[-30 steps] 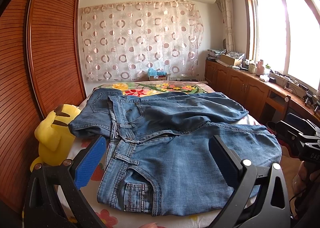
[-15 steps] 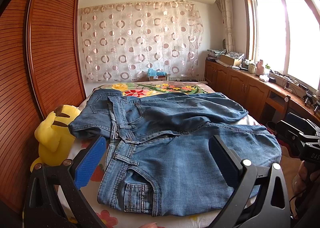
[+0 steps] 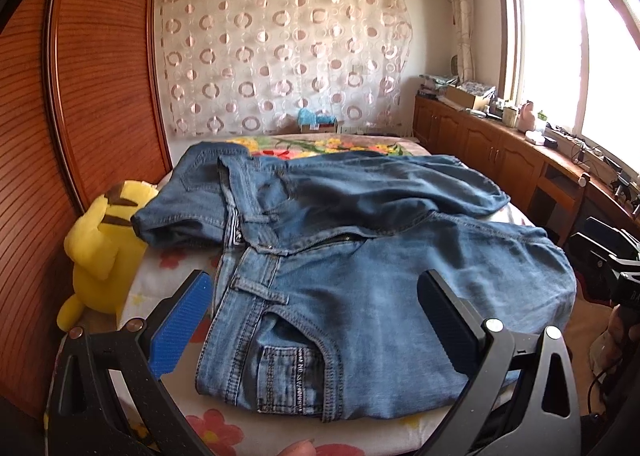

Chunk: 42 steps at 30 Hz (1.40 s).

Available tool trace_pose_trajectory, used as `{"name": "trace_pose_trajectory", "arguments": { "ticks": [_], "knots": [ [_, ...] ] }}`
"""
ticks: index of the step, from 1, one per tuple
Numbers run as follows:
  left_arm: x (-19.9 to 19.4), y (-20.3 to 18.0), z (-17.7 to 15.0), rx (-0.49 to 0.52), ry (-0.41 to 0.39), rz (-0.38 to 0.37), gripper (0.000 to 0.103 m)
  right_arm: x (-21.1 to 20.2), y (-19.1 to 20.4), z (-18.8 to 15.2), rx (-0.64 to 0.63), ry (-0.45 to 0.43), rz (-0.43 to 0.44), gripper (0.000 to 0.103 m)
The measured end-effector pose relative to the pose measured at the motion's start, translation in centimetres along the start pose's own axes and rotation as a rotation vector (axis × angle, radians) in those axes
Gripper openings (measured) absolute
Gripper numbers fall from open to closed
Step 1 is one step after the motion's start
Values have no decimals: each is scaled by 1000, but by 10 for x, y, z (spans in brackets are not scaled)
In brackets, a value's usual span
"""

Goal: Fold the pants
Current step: 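Lower both tools onto the jeans, left tool toward the waistband pocket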

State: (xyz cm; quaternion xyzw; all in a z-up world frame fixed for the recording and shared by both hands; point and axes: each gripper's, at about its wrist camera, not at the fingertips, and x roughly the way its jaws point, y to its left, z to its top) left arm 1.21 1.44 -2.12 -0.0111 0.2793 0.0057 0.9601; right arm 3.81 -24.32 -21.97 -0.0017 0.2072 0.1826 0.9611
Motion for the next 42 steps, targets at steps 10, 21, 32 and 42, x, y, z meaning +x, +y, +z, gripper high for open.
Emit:
{"name": "trace_pose_trajectory", "arguments": {
  "ticks": [10,21,32,42],
  "knots": [
    [14,16,-10,-14,35,13,102,11,-3,3,-21,62,-19,103],
    [34,49,-35,-51,89,21,102,34,-10,-6,-39,183,-17,100],
    [51,82,-64,-105,165,23,95,37,-15,-1,-51,283,-33,99],
    [53,98,-86,-145,239,-17,64,12,-10,2,-90,267,-47,100]
  ]
}}
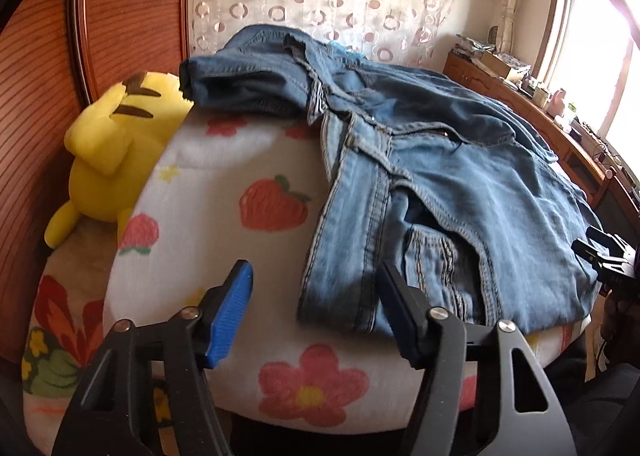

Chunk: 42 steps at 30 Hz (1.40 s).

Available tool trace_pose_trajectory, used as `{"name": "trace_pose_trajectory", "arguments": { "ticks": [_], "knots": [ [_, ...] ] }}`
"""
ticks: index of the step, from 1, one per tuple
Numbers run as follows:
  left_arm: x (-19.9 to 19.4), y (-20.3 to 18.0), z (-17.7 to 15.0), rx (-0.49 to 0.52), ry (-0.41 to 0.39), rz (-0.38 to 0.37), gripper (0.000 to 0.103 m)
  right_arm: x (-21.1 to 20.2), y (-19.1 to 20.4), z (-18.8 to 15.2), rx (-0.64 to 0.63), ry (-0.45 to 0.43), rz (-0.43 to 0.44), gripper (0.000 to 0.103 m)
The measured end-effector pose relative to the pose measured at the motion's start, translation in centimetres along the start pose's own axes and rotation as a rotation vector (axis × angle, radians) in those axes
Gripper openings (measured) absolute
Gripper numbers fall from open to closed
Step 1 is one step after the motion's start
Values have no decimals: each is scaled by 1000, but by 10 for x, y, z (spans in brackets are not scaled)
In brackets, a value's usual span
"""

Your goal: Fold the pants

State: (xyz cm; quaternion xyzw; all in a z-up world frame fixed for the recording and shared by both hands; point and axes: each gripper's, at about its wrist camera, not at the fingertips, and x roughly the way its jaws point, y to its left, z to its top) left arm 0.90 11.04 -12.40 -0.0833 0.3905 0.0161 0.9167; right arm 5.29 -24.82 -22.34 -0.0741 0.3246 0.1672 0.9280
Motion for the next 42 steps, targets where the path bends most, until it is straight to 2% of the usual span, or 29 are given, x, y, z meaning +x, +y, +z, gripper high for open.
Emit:
{"name": "trace_pose_trajectory", "arguments": {
  "ticks": [5,8,10,13,16,19,25,30,37,42],
  "knots": [
    [-1,0,-8,3,8,-24,62,-12,2,-9,-4,-9,4,100],
    [-2,-2,-8,11,6,-36,53,-1,0,-9,-3,-14,6,100],
    [-2,-5,-8,26,7,-48,39,6,-1,-4,-4,-15,7,100],
    [-3,-11,-8,45,9,-63,28,23,-1,8,-4,-15,8,100],
    [-7,-19,-7,79,13,-72,19,27,-2,10,-7,-16,10,100],
    [-24,-29,2,115,-27,-86,14,29,-2,12,-11,-16,12,100],
    [-56,-46,33,154,-130,-131,12,29,-5,13,0,-11,-2,99],
    [-68,-66,73,205,-217,-156,12,21,-17,13,40,-21,12,92],
    [-58,-99,131,259,-297,-177,11,-11,-21,19,71,-80,55,90],
    [-43,-118,161,284,-320,-153,11,-32,-15,22,64,-117,116,82]
  ]
}}
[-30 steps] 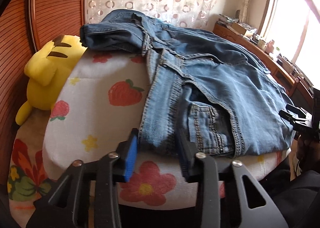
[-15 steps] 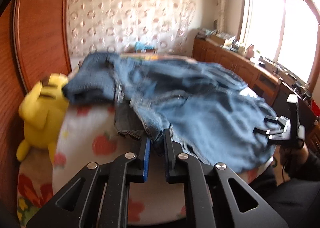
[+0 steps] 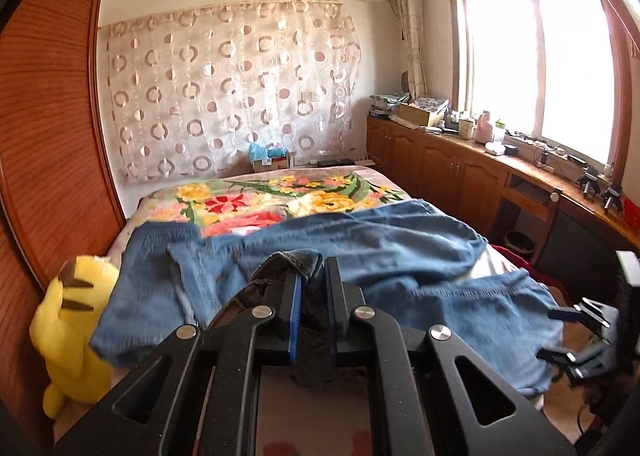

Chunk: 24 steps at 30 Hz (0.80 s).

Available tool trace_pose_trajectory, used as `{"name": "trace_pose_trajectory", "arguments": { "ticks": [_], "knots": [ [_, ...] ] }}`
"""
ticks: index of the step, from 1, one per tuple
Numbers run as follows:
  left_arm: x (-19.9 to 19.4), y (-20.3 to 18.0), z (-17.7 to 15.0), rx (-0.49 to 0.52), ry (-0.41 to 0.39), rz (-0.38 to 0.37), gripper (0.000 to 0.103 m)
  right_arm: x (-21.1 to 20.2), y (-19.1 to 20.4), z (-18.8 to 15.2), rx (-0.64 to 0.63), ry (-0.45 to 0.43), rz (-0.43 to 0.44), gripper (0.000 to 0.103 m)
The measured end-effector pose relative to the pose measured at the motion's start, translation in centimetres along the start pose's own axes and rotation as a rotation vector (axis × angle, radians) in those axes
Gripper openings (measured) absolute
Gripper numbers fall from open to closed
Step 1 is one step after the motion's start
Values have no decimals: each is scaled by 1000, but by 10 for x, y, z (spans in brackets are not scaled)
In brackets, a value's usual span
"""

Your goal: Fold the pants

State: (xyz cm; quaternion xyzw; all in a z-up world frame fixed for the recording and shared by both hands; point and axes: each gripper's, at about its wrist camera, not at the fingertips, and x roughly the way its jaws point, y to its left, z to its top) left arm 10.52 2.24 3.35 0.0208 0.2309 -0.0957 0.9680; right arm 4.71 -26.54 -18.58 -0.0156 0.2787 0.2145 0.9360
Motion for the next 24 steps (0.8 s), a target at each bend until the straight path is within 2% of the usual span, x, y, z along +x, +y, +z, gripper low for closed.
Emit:
{"name": "trace_pose_trajectory", "arguments": {
  "ticks": [4,6,9,14,24],
  "knots": [
    [19,-2,12,-7,5,7,11,-10,3,-1,-3,-7,39,75],
    [31,-1,16,-13,14,12,11,-10,4,-7,-1,-2,53,66],
    [44,-2,20,-28,26,15,11,-12,-3,-13,-1,22,64,60],
    [54,-2,24,-50,33,27,11,-7,-15,-25,6,82,48,57],
    [70,6,31,-107,49,37,11,-3,-30,-43,47,147,14,34]
  ]
}}
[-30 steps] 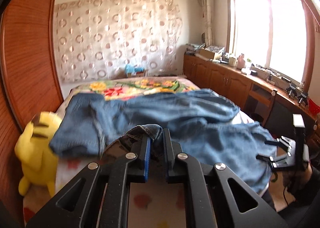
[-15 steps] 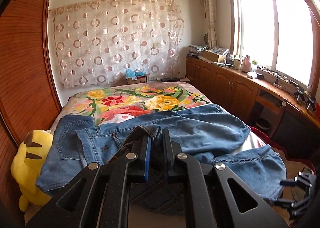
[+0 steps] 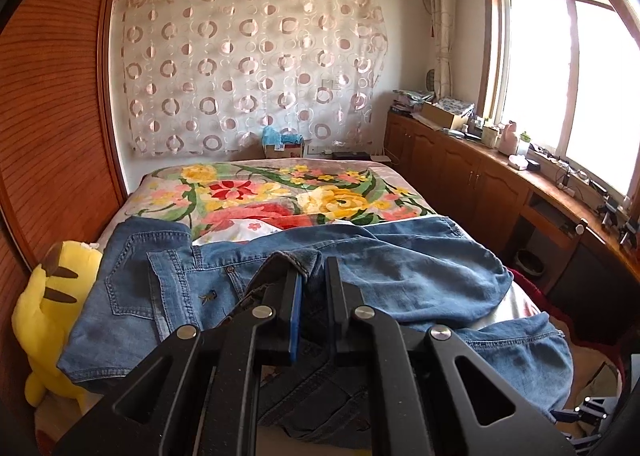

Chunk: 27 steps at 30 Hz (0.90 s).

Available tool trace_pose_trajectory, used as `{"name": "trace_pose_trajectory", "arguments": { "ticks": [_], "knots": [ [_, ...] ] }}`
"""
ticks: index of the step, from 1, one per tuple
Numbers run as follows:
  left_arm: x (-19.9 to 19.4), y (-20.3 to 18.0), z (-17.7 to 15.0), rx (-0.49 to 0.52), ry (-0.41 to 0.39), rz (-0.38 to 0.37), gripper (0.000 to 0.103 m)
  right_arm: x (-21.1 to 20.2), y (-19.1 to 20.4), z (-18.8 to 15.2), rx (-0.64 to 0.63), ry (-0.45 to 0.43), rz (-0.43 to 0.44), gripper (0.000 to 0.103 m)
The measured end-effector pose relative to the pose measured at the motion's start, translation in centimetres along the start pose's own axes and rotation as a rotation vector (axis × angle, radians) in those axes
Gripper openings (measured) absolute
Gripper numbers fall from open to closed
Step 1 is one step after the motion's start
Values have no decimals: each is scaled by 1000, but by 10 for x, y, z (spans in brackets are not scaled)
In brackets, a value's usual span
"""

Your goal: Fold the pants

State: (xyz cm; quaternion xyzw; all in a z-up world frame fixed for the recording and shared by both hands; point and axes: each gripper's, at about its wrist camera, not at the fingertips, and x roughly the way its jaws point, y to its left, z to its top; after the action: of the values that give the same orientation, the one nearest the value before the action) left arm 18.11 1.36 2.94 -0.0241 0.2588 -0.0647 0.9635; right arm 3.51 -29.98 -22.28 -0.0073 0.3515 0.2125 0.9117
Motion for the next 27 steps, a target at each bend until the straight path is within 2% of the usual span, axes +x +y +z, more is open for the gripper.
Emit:
{"name": "trace_pose_trajectory", "arguments": {
  "ticks": [1,3,6,10,16,19,24,27],
  "knots": [
    [-1,0,-1,-1,-2,0,11,0,0,1,-3,3,-2,32],
    [-2,2,1,-1,-6,0,11,-1,1,3,-15,8,-11,19],
    [-7,3,2,-3,-16,-3,11,0,2,8,-32,-1,-23,6],
    [-21,7,6,-4,-50,3,11,-14,-5,31,-16,-59,-26,4],
    [-44,20,13,-34,-100,1,11,-41,-5,87,-96,-183,-117,4],
    [-49,30,14,-52,-111,0,11,-50,-8,113,-105,-235,-121,4],
    [-45,45,10,-67,-115,6,11,-42,0,156,-164,-291,-153,4],
    [-37,52,0,-65,-100,7,11,-20,2,173,-195,-285,-155,4]
  ]
}}
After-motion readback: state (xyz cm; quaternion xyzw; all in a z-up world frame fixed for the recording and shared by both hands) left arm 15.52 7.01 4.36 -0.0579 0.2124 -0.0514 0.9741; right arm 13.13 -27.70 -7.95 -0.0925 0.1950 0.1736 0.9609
